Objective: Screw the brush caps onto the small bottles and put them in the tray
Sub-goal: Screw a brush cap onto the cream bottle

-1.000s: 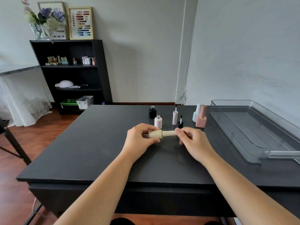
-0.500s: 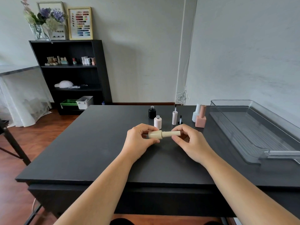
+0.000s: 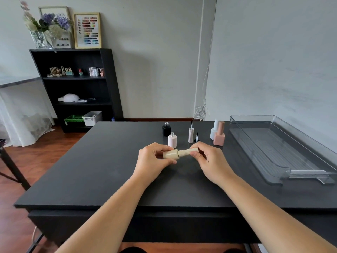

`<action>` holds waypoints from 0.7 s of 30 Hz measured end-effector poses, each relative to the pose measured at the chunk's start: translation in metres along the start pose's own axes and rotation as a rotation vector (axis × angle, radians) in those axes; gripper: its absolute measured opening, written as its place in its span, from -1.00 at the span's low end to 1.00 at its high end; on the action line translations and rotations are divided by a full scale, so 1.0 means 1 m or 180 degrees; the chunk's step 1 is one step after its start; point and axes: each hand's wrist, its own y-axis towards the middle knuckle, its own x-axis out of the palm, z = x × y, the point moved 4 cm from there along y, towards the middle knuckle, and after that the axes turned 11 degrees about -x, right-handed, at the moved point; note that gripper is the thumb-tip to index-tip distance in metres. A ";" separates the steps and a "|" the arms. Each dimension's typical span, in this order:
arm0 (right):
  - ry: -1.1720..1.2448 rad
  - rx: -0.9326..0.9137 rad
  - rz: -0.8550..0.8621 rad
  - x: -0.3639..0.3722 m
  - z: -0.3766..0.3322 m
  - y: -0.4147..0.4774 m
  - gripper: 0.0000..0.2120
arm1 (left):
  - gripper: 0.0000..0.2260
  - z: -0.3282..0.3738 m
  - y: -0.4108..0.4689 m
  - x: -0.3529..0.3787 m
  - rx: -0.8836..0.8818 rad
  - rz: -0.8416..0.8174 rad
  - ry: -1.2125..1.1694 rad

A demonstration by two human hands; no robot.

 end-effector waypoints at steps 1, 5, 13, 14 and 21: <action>0.0027 0.0062 -0.0020 -0.002 0.002 0.000 -0.92 | -0.69 0.002 -0.001 0.001 -0.0003 0.0006 -0.0032; 0.0415 0.0351 0.0116 -0.011 0.004 0.000 -0.90 | -0.65 0.009 -0.005 0.004 0.0040 0.0091 -0.0262; 0.0429 0.0329 0.0051 -0.065 0.002 0.021 -0.87 | -0.59 0.018 0.001 0.012 0.0088 0.0046 0.0097; 0.0335 0.0307 0.0073 -0.078 0.003 0.026 -0.85 | -0.58 0.016 0.004 0.009 0.0052 0.0187 0.0095; -0.0724 0.0468 0.0101 -0.128 0.020 0.047 -0.91 | -0.40 -0.004 0.031 0.013 -0.0711 0.0261 0.0287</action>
